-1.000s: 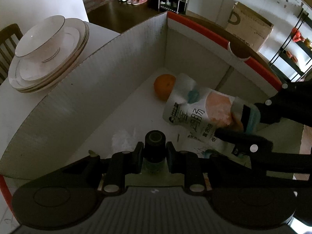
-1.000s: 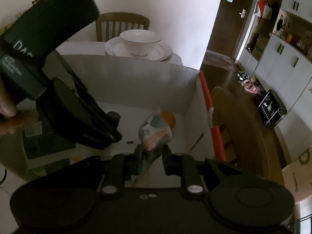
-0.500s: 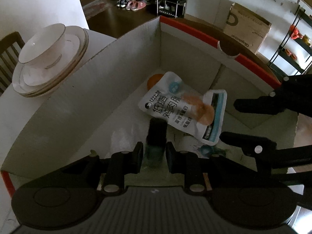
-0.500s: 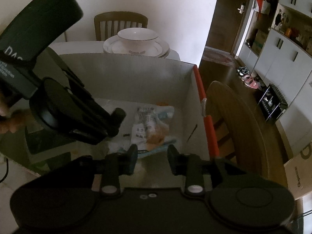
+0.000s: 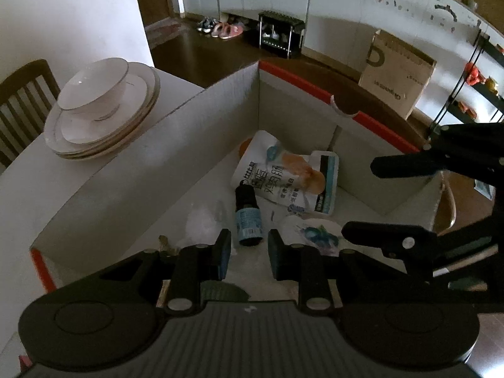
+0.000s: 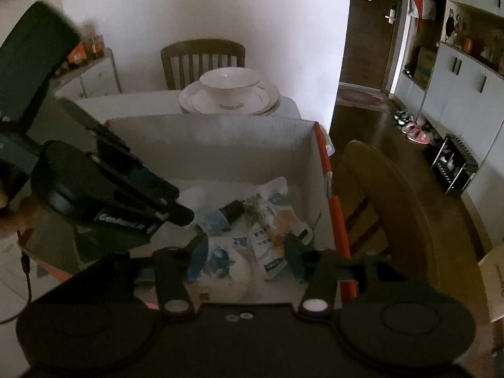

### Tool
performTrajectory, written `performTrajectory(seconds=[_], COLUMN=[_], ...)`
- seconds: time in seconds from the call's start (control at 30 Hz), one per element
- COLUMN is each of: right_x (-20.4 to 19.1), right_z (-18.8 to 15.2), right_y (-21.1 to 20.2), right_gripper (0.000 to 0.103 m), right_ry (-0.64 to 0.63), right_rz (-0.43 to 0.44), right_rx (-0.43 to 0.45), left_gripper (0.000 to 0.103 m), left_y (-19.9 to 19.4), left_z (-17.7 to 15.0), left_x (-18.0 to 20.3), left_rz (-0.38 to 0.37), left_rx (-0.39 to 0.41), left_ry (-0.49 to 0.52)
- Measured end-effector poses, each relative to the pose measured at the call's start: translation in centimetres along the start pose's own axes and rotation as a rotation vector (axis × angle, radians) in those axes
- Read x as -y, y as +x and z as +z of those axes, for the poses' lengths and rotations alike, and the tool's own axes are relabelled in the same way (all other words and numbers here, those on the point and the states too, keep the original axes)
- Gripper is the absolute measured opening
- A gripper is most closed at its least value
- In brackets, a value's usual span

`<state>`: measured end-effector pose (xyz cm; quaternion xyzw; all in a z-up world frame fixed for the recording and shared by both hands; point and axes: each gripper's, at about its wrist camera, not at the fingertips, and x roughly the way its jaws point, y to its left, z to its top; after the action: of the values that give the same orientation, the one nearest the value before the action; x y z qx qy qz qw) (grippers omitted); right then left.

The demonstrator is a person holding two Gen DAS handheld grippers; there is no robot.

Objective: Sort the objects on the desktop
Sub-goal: 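Open both tools and withdraw them from the box toward the placemat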

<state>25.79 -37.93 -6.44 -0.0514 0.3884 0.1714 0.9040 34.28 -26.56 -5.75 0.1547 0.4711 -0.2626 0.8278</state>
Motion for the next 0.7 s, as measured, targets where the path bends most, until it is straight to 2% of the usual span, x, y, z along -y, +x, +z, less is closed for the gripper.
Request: performTrajectory(seconds=[0.13, 0.43, 0.5, 0.7], right_x=[0.1, -0.1, -0.3, -1.0], right_z=[-0.1, -0.2, -0.2, -0.3], right_y=[-1.1, -2.7, -2.7, -3.5], right_gripper=[0.063, 0.064, 0.071, 0.075], right_ry=[0.009, 0.025, 0.027, 0.032], right_rz=[0.022, 0.065, 0.076, 0.096], right_rx=[0.020, 0.040, 0.041, 0.050], left_gripper=[0.024, 0.024, 0.024, 0.024], left_y=[-1.5, -4.5, -5.0, -6.5], left_z=[-0.6, -2.7, -3.2, -4.9], left_x=[-0.1, 0.2, 0.3, 0.4], left_rz=[0.000, 0.013, 0.013, 0.002], left_rx=[0.020, 0.063, 0.071, 0.094], left_ry=[-0.015, -0.041, -0.048, -0.083])
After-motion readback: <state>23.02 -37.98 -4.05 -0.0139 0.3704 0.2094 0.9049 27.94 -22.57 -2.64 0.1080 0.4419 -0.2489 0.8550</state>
